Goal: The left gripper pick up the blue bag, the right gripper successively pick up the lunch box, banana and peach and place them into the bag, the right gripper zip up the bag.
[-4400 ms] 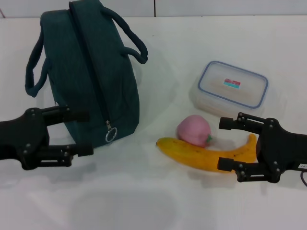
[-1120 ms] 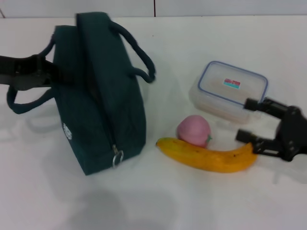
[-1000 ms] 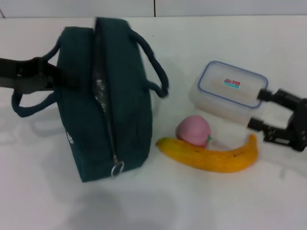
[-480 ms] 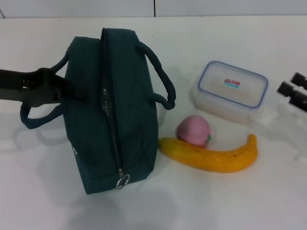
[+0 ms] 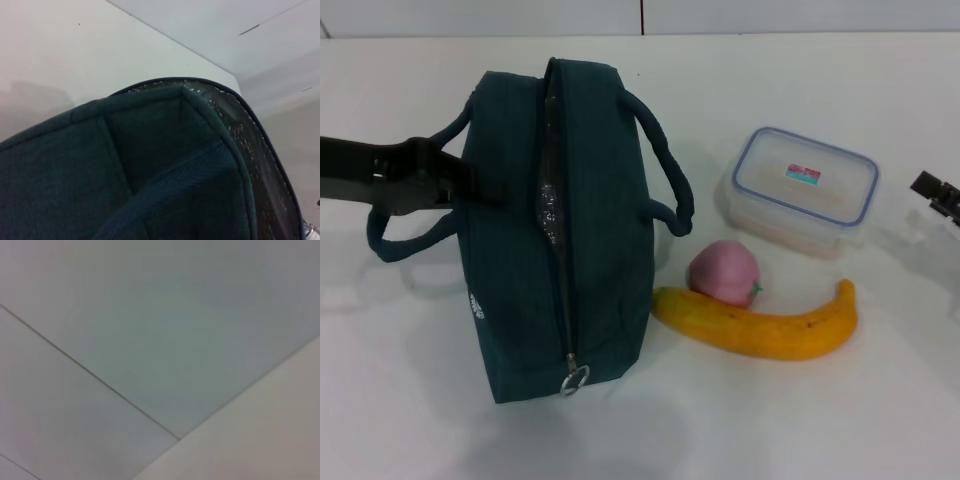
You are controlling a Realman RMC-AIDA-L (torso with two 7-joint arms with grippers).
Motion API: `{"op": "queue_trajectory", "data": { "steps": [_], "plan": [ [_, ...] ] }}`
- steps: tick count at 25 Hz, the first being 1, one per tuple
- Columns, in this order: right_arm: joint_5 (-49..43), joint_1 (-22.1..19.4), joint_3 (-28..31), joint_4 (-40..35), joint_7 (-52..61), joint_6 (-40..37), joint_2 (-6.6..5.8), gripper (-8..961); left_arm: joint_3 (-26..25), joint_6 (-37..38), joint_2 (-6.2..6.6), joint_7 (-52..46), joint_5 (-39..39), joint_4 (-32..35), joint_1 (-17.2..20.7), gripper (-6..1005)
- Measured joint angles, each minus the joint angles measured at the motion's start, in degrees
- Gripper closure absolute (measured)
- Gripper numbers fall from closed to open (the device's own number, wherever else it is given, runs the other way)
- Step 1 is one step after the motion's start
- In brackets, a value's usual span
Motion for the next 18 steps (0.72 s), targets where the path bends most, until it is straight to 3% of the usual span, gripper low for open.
{"op": "queue_trajectory", "data": {
  "steps": [10, 18],
  "plan": [
    [-0.53, 2.65, -4.82, 1.52, 11.99, 0.13, -0.38, 125, 0.10, -0.07, 0.12, 0.05, -0.12, 0.06, -0.56, 963],
    [-0.53, 3.02, -5.37, 1.53, 14.77, -1.16, -0.44, 133, 0.10, -0.04, 0.11, 0.28, -0.14, -0.02, -1.08, 963]
  ]
}}
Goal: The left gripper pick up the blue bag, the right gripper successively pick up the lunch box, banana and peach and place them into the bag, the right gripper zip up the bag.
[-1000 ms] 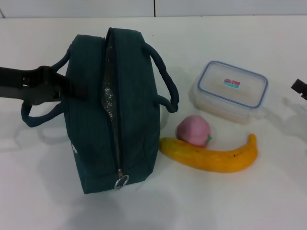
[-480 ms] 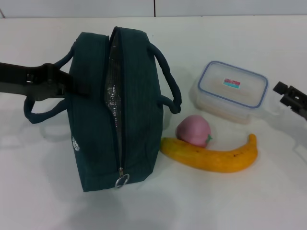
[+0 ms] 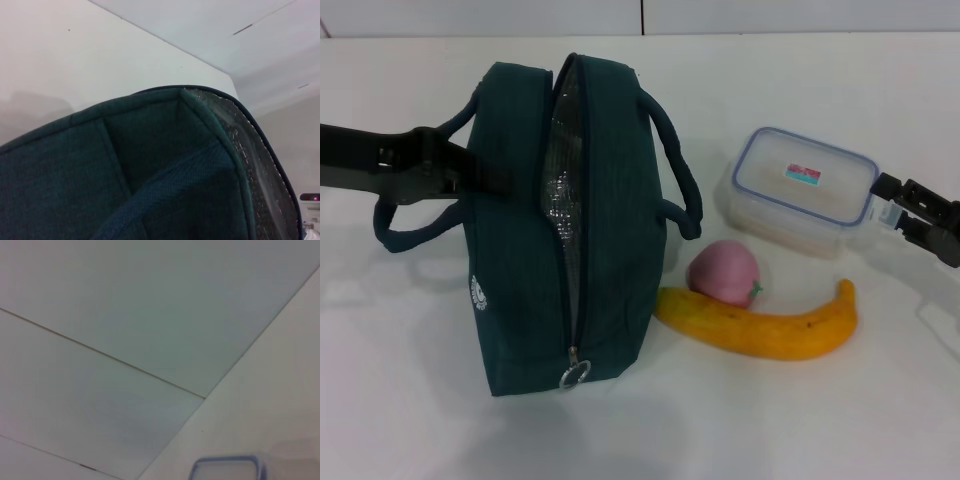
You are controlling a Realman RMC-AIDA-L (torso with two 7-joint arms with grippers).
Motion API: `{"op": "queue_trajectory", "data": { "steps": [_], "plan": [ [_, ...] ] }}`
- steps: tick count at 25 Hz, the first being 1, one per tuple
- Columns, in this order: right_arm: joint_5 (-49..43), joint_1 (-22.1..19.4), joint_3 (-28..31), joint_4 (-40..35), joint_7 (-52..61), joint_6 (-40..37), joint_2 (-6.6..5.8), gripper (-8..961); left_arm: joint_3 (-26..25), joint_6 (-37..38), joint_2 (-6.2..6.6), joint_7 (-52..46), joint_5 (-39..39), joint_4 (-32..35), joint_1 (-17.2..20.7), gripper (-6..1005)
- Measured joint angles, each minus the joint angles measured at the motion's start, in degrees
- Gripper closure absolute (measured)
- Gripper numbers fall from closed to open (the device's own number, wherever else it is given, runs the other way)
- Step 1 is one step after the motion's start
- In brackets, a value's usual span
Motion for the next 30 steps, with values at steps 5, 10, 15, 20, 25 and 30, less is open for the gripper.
{"op": "queue_trajectory", "data": {
  "steps": [5, 10, 15, 20, 25, 30],
  "plan": [
    [0.26, 0.22, 0.15, 0.26, 0.67, -0.57, -0.02, 139, 0.00, -0.04, -0.02, 0.66, 0.00, -0.33, -0.06, 963],
    [0.55, 0.33, 0.34, 0.35, 1.39, -1.94, -0.04, 144, 0.00, -0.12, -0.17, 0.81, 0.12, -0.49, 0.13, 963],
    [0.61, 0.74, 0.54, 0.33, 2.84, -2.14, -0.19, 149, 0.00, -0.14, -0.15, 1.14, 0.24, -0.70, -0.11, 963],
    [0.69, 0.84, 0.61, 0.37, 4.08, -0.94, -0.09, 155, 0.43, -0.12, -0.17, 1.14, 0.37, -0.72, -0.21, 963],
    [0.72, 1.25, 0.45, 0.45, 4.42, 0.57, 0.22, 160, 0.53, -0.11, -0.03, 1.18, 0.39, -1.47, -0.48, 963],
    [0.72, 1.80, 0.50, 0.56, 4.47, 1.71, 0.50, 319, 0.90, -0.03, 0.08, 1.18, 0.41, -2.01, -0.96, 962]
  ]
}}
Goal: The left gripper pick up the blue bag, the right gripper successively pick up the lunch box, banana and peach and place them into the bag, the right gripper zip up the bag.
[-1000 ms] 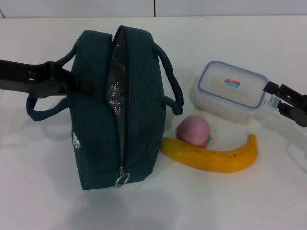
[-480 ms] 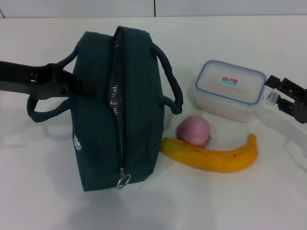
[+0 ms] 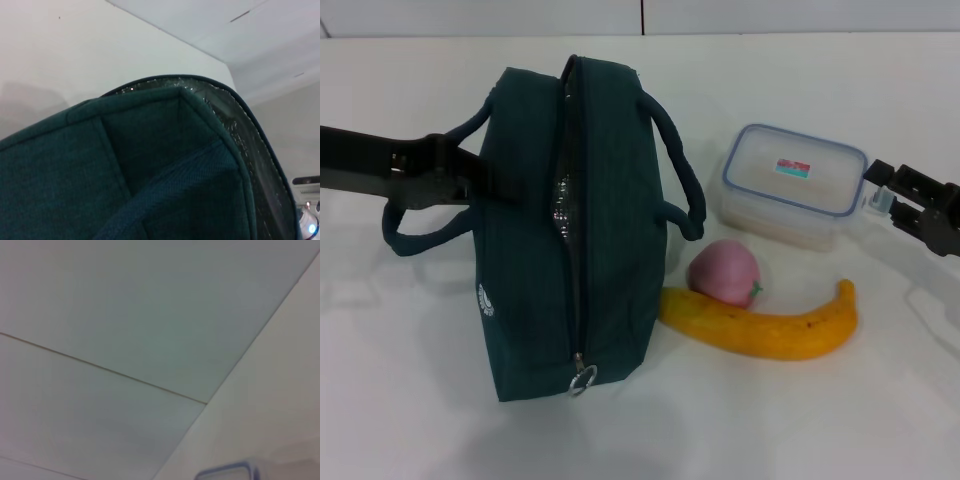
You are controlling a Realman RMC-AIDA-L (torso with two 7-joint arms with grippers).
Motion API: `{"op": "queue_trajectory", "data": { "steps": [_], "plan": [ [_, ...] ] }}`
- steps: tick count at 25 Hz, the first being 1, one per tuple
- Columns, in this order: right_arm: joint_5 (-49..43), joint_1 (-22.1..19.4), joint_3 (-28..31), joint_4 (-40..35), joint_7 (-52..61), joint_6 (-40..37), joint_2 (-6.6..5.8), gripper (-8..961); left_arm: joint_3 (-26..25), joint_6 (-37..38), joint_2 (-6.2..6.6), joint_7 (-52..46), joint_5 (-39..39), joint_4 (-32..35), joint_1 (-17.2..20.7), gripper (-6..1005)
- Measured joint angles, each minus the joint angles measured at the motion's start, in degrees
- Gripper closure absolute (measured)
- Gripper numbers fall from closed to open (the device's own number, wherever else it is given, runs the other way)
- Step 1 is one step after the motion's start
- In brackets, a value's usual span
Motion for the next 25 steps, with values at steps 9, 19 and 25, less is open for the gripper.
{"op": "queue_trajectory", "data": {
  "steps": [9, 19, 25],
  "plan": [
    [0.00, 0.78, 0.11, 0.14, 0.01, 2.58, 0.20, 332, 1.01, -0.05, 0.21, 0.06, 0.05, -0.23, -0.61, 962],
    [-0.01, 1.05, 0.15, 0.18, 0.01, 2.20, 0.27, 337, 1.04, -0.11, 0.45, 0.15, 0.10, -0.58, -0.80, 962],
    [-0.01, 1.29, -0.24, 0.67, 0.00, 2.14, 0.27, 340, 1.04, -0.05, 0.29, 0.16, 0.10, -0.62, -0.80, 962]
  ]
}}
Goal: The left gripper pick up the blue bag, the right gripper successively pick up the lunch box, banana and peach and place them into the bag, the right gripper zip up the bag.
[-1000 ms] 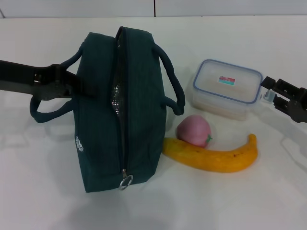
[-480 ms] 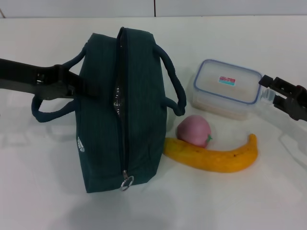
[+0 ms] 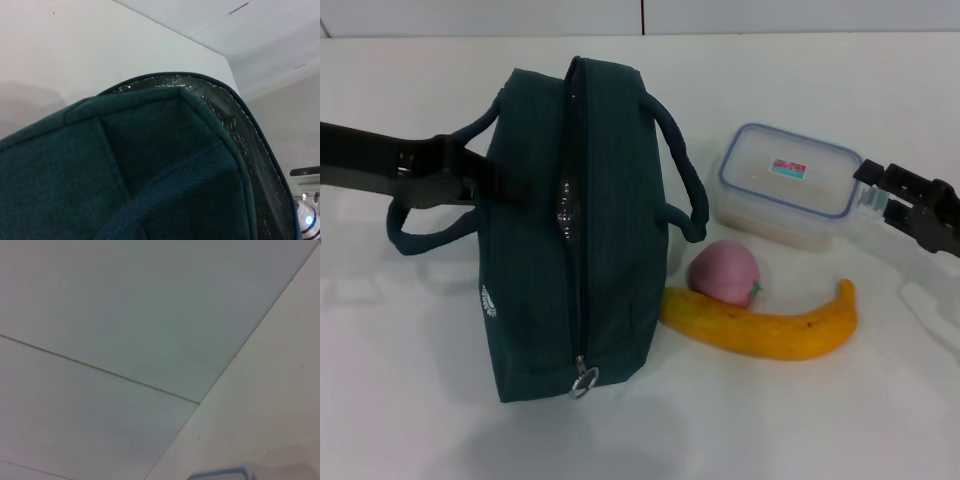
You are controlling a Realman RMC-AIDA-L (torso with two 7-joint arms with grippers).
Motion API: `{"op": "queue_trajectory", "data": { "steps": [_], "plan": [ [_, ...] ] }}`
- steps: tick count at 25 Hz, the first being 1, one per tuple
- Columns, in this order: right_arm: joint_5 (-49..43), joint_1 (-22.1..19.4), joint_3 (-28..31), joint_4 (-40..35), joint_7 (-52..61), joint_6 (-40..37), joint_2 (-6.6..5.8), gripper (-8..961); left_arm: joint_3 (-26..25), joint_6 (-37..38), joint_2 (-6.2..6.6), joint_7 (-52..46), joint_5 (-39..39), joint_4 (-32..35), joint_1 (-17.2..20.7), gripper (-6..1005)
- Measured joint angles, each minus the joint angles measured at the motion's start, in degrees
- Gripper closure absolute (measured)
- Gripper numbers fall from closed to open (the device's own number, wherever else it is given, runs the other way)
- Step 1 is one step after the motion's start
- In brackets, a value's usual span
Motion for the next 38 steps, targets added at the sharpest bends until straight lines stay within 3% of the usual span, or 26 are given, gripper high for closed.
{"op": "queue_trajectory", "data": {
  "steps": [6, 8, 14, 30, 38],
  "plan": [
    [-0.01, -0.02, 0.41, 0.93, 0.00, -0.04, 0.08, 415, 0.17, 0.23, -0.28, 0.00, 0.00, -0.02, 0.00, 962],
    [0.00, -0.03, 0.43, 0.94, 0.00, 0.13, 0.08, 616, 0.18, 0.25, -0.32, 0.00, 0.00, -0.02, 0.01, 962],
    [0.00, 0.16, 0.18, 0.83, -0.49, 0.22, 0.10, 629, 1.22, 0.20, -0.45, 0.08, -0.08, -0.18, 0.07, 962],
    [3.96, -1.46, 0.48, 0.42, -1.20, -2.79, 0.17, 857, 1.04, 0.32, 0.06, -0.05, -2.66, -0.65, 0.34, 962],
    [8.31, -4.00, 0.58, 0.16, -1.48, -7.62, -0.15, 857, 1.43, 0.62, -0.09, -0.35, -5.84, -0.57, 0.71, 962]
  ]
}}
